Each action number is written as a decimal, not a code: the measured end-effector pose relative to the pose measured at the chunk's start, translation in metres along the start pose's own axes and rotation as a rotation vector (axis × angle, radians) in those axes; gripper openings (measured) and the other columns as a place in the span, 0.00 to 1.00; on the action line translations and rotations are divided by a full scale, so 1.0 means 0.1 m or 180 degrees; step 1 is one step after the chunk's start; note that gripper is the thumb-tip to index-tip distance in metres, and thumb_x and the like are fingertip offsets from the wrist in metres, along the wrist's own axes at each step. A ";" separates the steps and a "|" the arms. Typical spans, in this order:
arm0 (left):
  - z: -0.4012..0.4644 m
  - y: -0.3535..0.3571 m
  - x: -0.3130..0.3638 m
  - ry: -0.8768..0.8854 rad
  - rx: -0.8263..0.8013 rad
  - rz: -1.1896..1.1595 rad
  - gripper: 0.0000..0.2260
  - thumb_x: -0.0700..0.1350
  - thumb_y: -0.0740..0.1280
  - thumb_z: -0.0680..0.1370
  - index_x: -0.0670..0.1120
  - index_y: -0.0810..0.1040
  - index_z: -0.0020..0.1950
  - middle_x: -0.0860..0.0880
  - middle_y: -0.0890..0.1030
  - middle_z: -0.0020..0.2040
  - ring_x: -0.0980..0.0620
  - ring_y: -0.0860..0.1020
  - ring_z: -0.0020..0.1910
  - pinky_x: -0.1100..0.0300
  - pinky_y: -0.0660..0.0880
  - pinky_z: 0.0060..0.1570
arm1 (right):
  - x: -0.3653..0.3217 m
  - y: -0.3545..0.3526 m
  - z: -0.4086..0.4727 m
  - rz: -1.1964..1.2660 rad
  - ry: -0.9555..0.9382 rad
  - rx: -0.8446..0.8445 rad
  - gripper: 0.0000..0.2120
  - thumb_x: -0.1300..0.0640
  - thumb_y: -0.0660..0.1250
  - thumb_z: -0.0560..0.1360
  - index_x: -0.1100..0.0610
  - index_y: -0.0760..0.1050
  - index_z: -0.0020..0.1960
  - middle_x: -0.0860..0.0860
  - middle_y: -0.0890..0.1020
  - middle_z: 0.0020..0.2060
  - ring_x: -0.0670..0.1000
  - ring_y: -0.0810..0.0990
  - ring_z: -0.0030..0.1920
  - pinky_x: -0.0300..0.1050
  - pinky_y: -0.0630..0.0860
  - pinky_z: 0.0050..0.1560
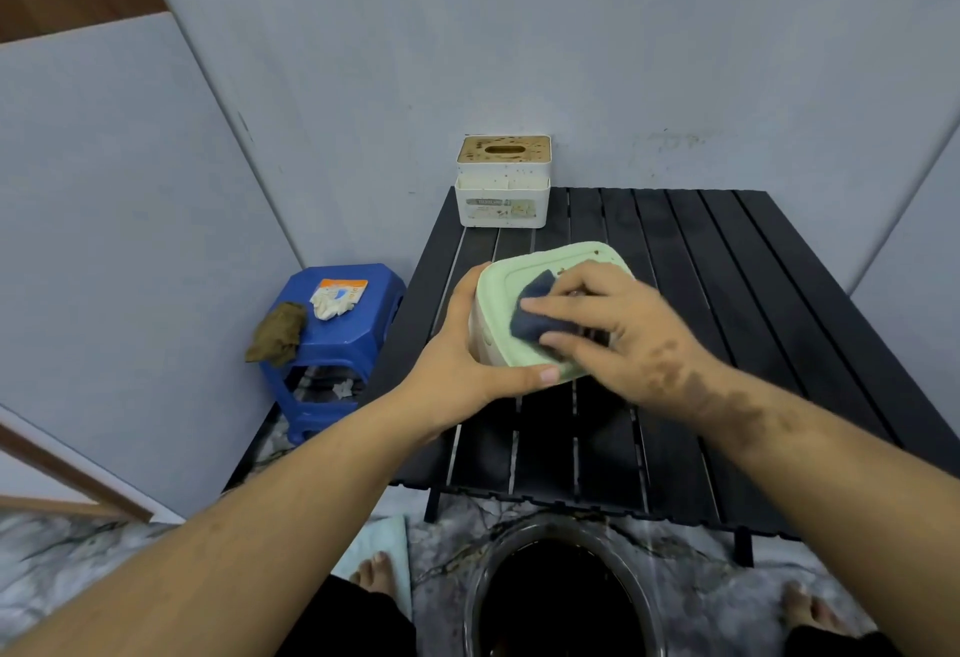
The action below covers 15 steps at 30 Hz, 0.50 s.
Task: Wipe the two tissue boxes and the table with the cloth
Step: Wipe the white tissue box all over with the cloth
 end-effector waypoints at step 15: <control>0.02 0.00 0.03 0.0003 -0.0048 0.0116 0.46 0.43 0.84 0.67 0.69 0.61 0.74 0.61 0.78 0.66 0.58 0.77 0.66 0.49 0.78 0.66 | 0.65 -0.35 0.04 -0.0161 0.1620 0.0923 0.16 0.53 0.71 0.75 0.53 0.79 0.63 0.50 0.74 0.51 0.50 0.75 0.53 0.39 0.72 0.56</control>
Point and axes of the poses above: each hand's wrist, its own z-axis towards the middle knuckle, its own y-axis out of the palm, x = y × z, the point moved 7 cm from there along z, towards the middle knuckle
